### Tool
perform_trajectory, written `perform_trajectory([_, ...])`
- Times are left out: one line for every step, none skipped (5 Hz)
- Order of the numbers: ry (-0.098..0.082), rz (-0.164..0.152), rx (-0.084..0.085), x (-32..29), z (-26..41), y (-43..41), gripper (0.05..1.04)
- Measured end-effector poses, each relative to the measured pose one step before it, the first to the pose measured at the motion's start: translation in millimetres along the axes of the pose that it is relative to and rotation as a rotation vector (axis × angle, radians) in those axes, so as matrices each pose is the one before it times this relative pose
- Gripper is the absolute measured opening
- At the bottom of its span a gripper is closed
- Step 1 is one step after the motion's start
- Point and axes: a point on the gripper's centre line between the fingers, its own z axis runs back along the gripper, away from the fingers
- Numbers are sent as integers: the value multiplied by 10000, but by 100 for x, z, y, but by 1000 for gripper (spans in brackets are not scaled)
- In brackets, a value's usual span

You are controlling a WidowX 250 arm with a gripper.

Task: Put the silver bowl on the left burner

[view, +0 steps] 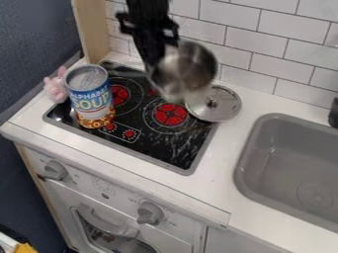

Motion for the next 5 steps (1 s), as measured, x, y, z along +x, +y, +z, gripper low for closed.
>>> perform_trajectory([154, 641, 114, 1677, 186, 2696, 70])
perform_trajectory([387, 307, 303, 1293, -599, 2180, 70])
perform_trajectory([265, 318, 225, 193, -1316, 2168, 70])
perform_trajectory([190, 209, 248, 186, -975, 1518, 70])
perform_trajectory([231, 64, 162, 222, -943, 980, 70])
